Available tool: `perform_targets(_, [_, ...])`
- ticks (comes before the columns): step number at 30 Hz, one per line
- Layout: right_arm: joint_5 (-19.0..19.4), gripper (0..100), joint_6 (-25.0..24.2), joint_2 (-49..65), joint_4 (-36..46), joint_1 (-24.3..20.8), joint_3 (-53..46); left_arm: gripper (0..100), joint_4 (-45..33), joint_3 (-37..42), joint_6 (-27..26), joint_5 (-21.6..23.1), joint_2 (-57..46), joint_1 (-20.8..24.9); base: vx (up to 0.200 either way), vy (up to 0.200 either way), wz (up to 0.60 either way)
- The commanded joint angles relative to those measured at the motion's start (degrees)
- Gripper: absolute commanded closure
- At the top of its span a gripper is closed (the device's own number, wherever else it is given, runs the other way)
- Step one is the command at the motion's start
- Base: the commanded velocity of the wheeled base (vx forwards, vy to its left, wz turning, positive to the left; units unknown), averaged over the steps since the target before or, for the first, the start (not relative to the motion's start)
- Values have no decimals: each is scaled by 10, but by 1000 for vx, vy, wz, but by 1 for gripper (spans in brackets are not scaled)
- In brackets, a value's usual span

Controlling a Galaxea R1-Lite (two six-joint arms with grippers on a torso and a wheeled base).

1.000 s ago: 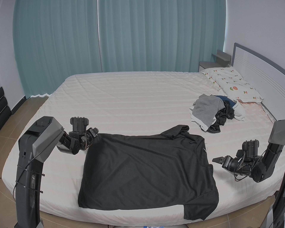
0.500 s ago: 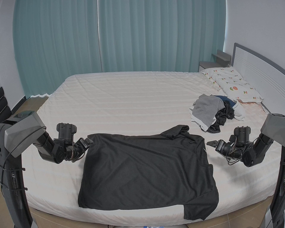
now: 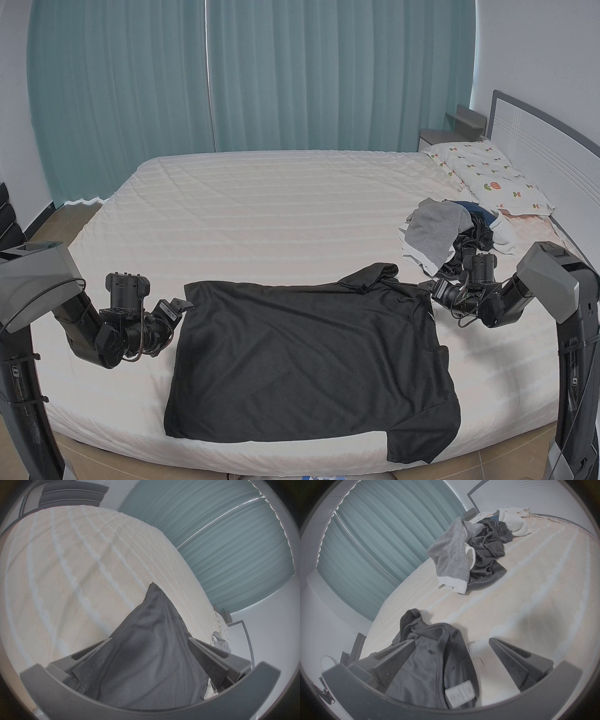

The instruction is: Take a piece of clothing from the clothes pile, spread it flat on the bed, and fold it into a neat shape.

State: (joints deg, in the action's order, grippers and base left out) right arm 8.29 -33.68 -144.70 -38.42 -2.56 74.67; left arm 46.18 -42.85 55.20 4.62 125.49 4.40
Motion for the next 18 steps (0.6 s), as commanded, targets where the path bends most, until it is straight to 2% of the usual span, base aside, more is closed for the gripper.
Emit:
perform_targets(1, [-19,0,-4,-88,36,-19,109,0,30,29,11,6,11,3,0,0,0])
perform_targets(8, [-23,0,-11,-102,38,-28,142,0,62,41,10,6,13,8,0,0,0])
perform_targets(9, [-23,100,-11,-107,39,-28,147,0,62,41,10,6,13,8,0,0,0])
perform_targets(18, [-41,100,-12,-116,20,-16,179,0,62,41,8,5,15,9,0,0,0])
